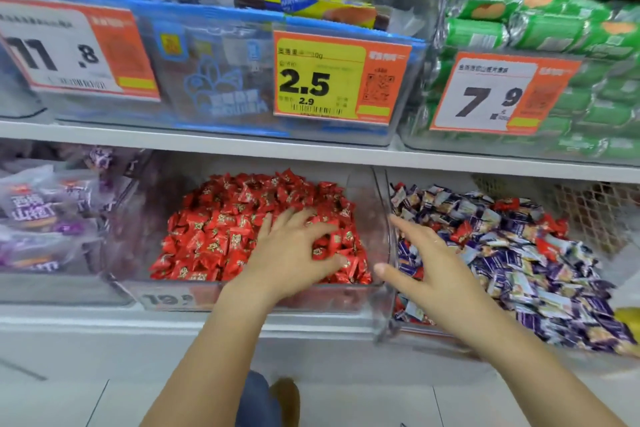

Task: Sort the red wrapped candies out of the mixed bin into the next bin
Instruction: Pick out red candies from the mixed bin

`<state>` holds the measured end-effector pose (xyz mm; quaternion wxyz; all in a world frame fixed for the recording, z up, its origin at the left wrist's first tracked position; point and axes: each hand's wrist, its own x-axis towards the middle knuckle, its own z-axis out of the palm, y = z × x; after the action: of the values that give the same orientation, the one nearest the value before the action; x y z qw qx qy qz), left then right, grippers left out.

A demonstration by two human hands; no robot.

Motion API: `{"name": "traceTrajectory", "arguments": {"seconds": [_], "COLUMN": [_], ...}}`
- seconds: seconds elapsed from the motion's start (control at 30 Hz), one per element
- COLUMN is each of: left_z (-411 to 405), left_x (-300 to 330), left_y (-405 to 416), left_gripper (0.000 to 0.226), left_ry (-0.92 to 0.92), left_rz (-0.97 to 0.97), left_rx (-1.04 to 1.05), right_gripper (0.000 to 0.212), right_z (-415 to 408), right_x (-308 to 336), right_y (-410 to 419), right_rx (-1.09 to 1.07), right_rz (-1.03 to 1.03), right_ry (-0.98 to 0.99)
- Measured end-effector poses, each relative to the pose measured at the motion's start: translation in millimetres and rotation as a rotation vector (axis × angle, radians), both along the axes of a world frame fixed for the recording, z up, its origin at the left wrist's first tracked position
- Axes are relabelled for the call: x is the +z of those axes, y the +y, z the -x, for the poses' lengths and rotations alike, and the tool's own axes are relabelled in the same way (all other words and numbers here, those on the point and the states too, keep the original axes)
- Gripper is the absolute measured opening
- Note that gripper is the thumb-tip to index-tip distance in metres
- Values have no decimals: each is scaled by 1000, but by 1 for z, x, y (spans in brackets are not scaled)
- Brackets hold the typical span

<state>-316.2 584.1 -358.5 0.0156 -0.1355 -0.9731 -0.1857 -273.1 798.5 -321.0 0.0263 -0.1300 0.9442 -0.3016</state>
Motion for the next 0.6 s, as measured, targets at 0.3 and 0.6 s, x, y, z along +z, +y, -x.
{"name": "traceTrajectory", "arguments": {"seconds": [0.3, 0.6], "left_z": [35, 17], "left_x": [-25, 36], "left_y": [-56, -13], "left_gripper": [50, 41], "left_ry": [-129, 238], "left_rz": [201, -338], "left_rx": [245, 209], "right_gripper": [78, 39], "right_z": [-7, -17], "right_x": [-18, -10], "right_y": [-1, 33], "right_rx": [-14, -3], "right_rz": [28, 132], "right_ry": [-59, -37]}}
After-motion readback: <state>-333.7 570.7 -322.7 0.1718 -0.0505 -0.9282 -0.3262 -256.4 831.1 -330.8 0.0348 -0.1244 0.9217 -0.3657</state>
